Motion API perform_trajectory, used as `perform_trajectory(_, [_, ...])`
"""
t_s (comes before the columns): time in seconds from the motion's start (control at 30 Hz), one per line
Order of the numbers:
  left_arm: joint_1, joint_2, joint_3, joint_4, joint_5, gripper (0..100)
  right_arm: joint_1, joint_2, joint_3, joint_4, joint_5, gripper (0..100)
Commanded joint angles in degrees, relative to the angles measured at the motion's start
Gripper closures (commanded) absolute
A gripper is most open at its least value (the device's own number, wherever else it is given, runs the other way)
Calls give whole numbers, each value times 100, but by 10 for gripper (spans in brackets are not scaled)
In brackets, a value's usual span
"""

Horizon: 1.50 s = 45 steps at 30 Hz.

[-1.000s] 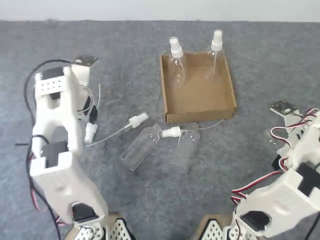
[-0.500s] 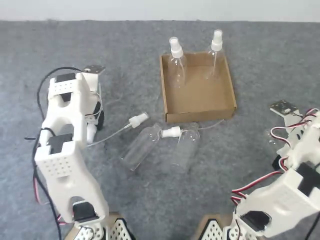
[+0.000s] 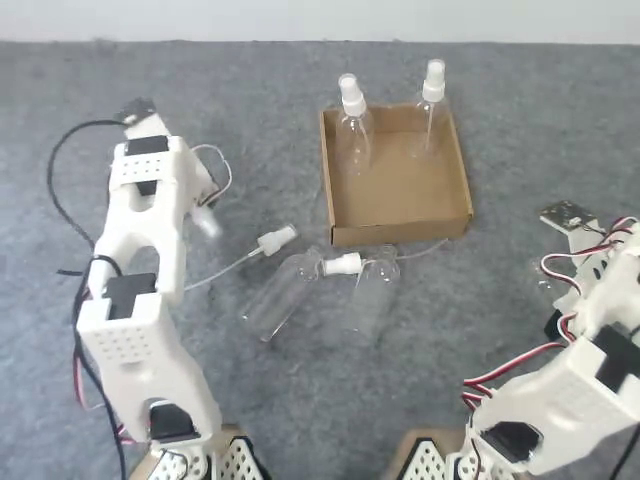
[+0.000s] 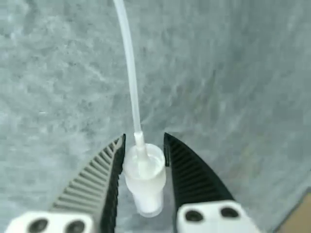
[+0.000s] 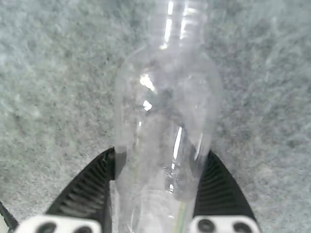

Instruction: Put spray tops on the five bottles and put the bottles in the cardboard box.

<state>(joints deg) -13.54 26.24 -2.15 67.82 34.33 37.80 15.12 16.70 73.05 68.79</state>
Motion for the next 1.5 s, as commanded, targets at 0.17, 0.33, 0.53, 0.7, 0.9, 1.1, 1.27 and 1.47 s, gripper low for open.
perform_trajectory(0.17, [-26, -457, 40, -387, 1468, 909, 75, -4, 62, -13, 105, 937])
perform_trajectory(0.33, [-18, -475, 330, -352, 1310, 742, 66, -4, 62, -13, 105, 937])
perform_trajectory(0.53, [-9, -536, 84, 264, 246, 773, 66, -4, 62, -13, 105, 937])
perform_trajectory(0.7, [-9, -536, -892, 1415, -2576, 831, 57, -4, 62, -22, 105, 937])
perform_trajectory(0.9, [53, -457, -2299, 2444, -4800, 855, 57, -4, 62, -31, 105, 937])
perform_trajectory(1.1, [352, -316, -2176, 1688, -5697, 848, 57, -4, 62, -13, 105, 937])
perform_trajectory(1.27, [281, 352, -2176, 730, -5565, 851, 84, -4, 62, -13, 105, 937])
perform_trajectory(1.47, [-44, 862, -2149, 571, -5705, 924, 92, -4, 62, -31, 105, 937])
